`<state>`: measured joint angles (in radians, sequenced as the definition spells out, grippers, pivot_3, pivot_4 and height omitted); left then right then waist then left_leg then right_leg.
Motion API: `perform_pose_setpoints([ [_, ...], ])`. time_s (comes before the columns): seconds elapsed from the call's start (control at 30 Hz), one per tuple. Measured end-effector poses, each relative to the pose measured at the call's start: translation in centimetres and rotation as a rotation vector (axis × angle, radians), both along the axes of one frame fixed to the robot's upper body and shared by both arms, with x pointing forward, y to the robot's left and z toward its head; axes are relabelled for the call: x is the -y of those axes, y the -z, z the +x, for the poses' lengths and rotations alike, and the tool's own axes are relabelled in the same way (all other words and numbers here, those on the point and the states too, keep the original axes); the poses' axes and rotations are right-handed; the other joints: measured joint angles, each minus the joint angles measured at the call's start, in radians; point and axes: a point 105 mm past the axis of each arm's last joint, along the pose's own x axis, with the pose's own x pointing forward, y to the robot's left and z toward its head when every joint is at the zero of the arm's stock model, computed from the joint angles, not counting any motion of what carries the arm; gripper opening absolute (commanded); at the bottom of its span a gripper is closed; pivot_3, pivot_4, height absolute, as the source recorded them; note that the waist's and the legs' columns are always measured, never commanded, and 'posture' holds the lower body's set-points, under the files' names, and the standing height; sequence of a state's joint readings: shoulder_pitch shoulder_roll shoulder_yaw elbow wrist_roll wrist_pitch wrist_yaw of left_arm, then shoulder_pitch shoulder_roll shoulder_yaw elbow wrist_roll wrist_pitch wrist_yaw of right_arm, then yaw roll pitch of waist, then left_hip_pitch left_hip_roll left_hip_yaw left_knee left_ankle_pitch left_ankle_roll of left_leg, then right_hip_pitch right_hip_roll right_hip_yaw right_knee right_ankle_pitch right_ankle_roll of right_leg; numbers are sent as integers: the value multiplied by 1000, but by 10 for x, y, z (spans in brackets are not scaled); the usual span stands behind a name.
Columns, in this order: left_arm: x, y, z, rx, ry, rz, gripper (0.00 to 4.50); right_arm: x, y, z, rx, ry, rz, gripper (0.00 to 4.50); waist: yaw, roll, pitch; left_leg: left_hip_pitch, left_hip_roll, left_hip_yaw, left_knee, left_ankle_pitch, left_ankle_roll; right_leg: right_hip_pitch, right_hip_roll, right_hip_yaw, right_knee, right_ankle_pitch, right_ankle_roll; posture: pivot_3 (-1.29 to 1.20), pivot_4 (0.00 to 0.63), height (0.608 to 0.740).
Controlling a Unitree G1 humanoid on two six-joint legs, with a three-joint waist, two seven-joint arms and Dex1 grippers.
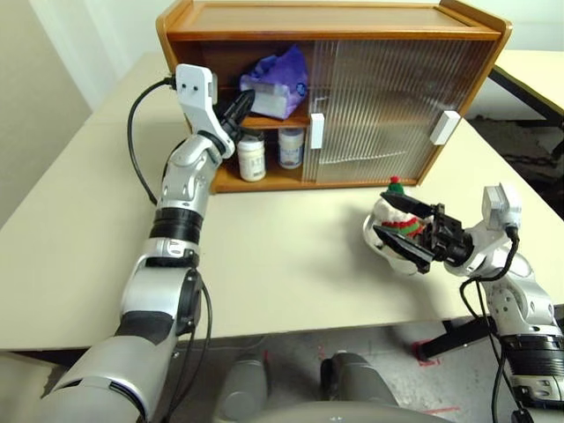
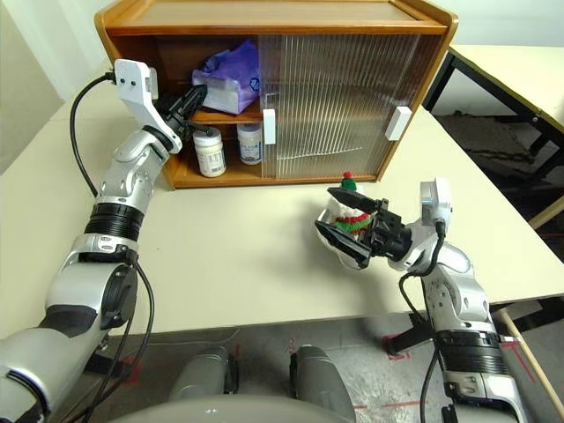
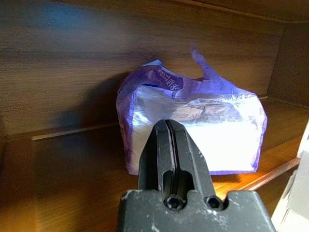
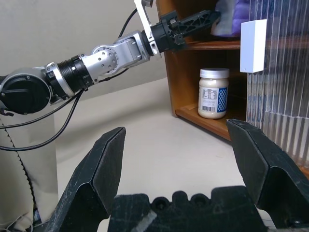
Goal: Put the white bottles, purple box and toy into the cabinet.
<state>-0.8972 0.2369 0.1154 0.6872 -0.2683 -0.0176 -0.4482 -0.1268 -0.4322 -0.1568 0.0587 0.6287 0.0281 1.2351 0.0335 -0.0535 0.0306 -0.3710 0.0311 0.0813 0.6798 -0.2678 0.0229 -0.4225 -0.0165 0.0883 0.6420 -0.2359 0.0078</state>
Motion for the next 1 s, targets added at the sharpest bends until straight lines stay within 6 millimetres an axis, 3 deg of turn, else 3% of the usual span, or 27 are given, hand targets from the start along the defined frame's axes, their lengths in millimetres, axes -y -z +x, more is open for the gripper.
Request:
perform_pose_setpoints([
  [0.07, 1, 0, -1, 3, 9, 0, 27, 1, 0, 0, 1, 3, 0, 4500, -4, 0, 0, 0, 0, 0, 0, 0, 0, 0, 0, 0, 0, 0, 0, 65, 0, 740],
  [0.13, 1, -1, -8, 27, 37, 1, 415, 1, -1, 0, 3, 4, 1, 4500, -14, 0, 0, 0, 0, 0, 0, 0, 0, 0, 0, 0, 0, 0, 0, 71, 0, 740],
  [0.37, -3, 5, -50, 85, 178, 33, 2909, 3, -2, 1, 7, 10, 6, 4500, -25, 0, 0, 1, 2, 0, 0, 0, 0, 0, 0, 0, 1, 0, 0, 85, 0, 740],
  [0.4, -6, 6, -58, 92, 197, 48, 2976, 3, -2, 1, 7, 9, 6, 4500, -25, 0, 0, 1, 3, 0, 0, 0, 0, 0, 0, 0, 2, 0, 0, 99, 0, 740],
  [0.47, -5, 8, -72, 104, 246, 80, 2825, 4, -2, 1, 5, 11, 6, 4500, -21, 0, 0, 1, 3, 0, 0, 0, 0, 0, -1, 1, 2, 0, 0, 99, 0, 740],
  [0.5, -3, 8, -78, 108, 272, 90, 2531, 4, -1, 2, 2, 12, 7, 4500, -19, 0, 0, 2, 3, 0, 0, 0, 0, 0, -1, 1, 2, 0, 0, 100, 0, 740],
  [0.7, 31, 18, -87, 86, 374, 75, 160, 5, -1, 3, 0, 13, 7, 4500, -8, 0, 0, 2, 1, 0, 1, 1, 1, 2, -2, 0, 1, 1, 1, 84, 0, 740],
  [0.87, 65, 12, -82, 103, 437, 81, 46, 6, -1, 3, 6, 19, 6, 4500, -16, 0, 0, 2, -1, 0, 0, 3, 5, 2, 0, 0, 0, 1, 1, 74, 0, 740],
  [1.0, 87, 19, -67, 74, 447, 100, 46, 9, 0, 2, 5, 32, 3, 4500, -19, 0, 0, 2, -1, 0, 0, 3, 5, 2, 0, 1, 0, 1, 0, 56, 0, 740],
])
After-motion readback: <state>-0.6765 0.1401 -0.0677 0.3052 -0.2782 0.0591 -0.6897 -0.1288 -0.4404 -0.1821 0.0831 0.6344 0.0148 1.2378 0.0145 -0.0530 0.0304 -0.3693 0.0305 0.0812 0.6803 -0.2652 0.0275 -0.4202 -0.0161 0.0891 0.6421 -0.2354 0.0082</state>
